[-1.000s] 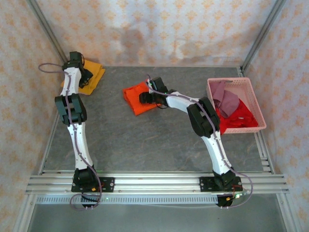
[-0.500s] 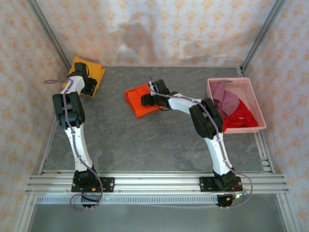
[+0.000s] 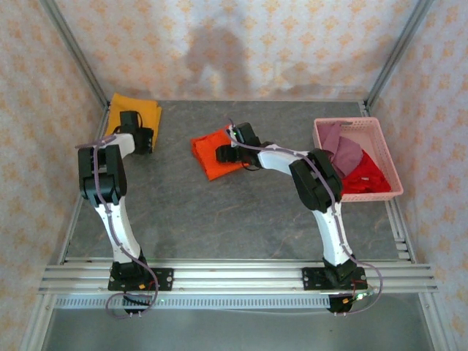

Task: Fold and stack the t-shirts

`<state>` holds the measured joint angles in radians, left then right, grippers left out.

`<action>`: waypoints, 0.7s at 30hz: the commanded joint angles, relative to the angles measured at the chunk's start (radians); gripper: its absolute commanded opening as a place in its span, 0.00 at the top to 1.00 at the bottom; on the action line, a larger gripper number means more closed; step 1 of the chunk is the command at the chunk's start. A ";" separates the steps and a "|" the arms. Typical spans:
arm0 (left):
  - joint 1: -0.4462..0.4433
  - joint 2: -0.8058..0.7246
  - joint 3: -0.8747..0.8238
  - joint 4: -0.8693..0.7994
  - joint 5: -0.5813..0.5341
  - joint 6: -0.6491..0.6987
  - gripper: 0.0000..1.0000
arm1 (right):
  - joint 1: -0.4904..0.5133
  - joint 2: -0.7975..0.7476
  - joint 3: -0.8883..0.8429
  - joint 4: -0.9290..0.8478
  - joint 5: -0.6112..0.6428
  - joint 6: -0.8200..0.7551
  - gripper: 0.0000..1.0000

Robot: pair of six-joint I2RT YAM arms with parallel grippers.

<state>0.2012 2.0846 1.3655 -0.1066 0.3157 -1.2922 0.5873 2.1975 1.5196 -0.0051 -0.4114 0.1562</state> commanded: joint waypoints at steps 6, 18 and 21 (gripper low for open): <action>-0.019 -0.143 -0.245 -0.028 -0.004 0.002 0.57 | -0.012 -0.071 -0.046 0.018 0.012 0.002 0.38; -0.064 -0.307 -0.388 -0.032 -0.004 0.025 0.56 | -0.017 -0.140 -0.089 0.098 -0.033 0.055 0.38; -0.088 -0.302 -0.412 0.035 0.029 -0.021 0.55 | -0.023 -0.178 -0.121 0.138 -0.043 0.079 0.38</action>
<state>0.1371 1.7950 0.9848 -0.0753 0.3229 -1.2846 0.5762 2.0937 1.4220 0.0551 -0.4351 0.2016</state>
